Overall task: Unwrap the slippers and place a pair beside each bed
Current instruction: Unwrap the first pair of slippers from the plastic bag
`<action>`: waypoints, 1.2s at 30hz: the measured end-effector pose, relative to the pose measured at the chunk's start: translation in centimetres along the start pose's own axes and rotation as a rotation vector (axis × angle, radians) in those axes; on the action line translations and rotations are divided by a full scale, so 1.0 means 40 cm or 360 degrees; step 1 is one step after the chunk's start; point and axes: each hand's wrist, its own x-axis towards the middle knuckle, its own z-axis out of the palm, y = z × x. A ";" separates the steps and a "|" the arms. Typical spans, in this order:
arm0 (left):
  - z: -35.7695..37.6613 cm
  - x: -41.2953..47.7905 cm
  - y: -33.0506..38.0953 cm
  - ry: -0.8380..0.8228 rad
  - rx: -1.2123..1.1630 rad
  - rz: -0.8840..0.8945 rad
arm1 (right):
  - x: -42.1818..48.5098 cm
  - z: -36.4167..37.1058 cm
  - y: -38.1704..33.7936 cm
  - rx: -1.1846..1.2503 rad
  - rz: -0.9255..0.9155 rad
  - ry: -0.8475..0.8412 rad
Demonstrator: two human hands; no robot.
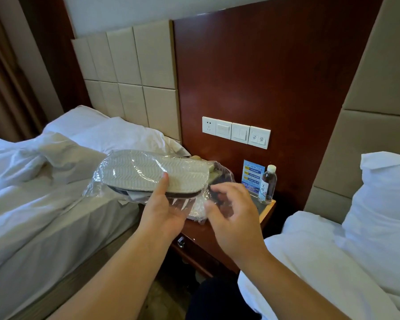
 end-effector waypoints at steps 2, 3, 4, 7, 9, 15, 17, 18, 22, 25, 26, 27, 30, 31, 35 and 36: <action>-0.010 -0.002 0.000 0.0023 -0.0007 0.0006 | 0.022 -0.002 -0.010 0.0183 0.0313 -0.0120; -0.014 -0.003 0.002 0.0027 -0.0004 0.0011 | 0.034 -0.001 -0.012 0.0302 0.0475 -0.0198; -0.017 -0.003 0.002 0.0031 -0.0005 0.0010 | 0.045 0.000 -0.015 0.0385 0.0605 -0.0271; -0.023 -0.005 0.008 0.0030 -0.0034 0.0006 | 0.077 0.009 -0.023 0.0492 0.0783 -0.0347; -0.029 -0.007 0.014 0.0013 -0.0037 -0.0002 | 0.100 0.007 -0.026 0.0574 0.0843 -0.0271; -0.056 -0.009 0.038 -0.0064 0.0037 0.0001 | 0.157 -0.020 -0.016 0.0512 0.0811 -0.0166; -0.066 -0.005 0.045 -0.0086 0.0082 0.0029 | 0.155 -0.021 -0.009 0.0252 0.0650 -0.0205; -0.071 -0.004 0.048 -0.0104 0.0108 0.0040 | 0.152 -0.020 -0.005 0.0022 0.0497 -0.0227; -0.083 -0.011 0.048 -0.0183 0.0207 0.0032 | 0.145 -0.012 0.000 -0.0727 -0.0135 -0.0111; -0.090 -0.016 0.053 -0.0187 0.0214 0.0016 | 0.153 -0.018 -0.004 -0.0762 -0.0369 -0.0001; -0.094 -0.018 0.056 -0.0177 0.0220 0.0009 | 0.157 -0.022 -0.006 -0.0728 -0.0372 0.0039; -0.098 -0.019 0.058 -0.0168 0.0233 0.0005 | 0.161 -0.026 -0.009 -0.0689 -0.0358 0.0080; -0.108 -0.020 0.058 -0.0167 0.0277 0.0003 | 0.163 -0.027 -0.017 -0.0586 -0.0369 0.0050; -0.109 -0.021 0.057 -0.0163 0.0278 -0.0002 | 0.162 -0.024 -0.018 -0.0555 -0.0401 -0.0005; -0.111 -0.020 0.057 -0.0145 0.0230 -0.0012 | 0.148 -0.009 -0.019 -0.0441 -0.0402 0.0097; -0.112 -0.020 0.058 -0.0141 0.0218 -0.0011 | 0.143 -0.008 -0.020 -0.0398 -0.0388 0.0204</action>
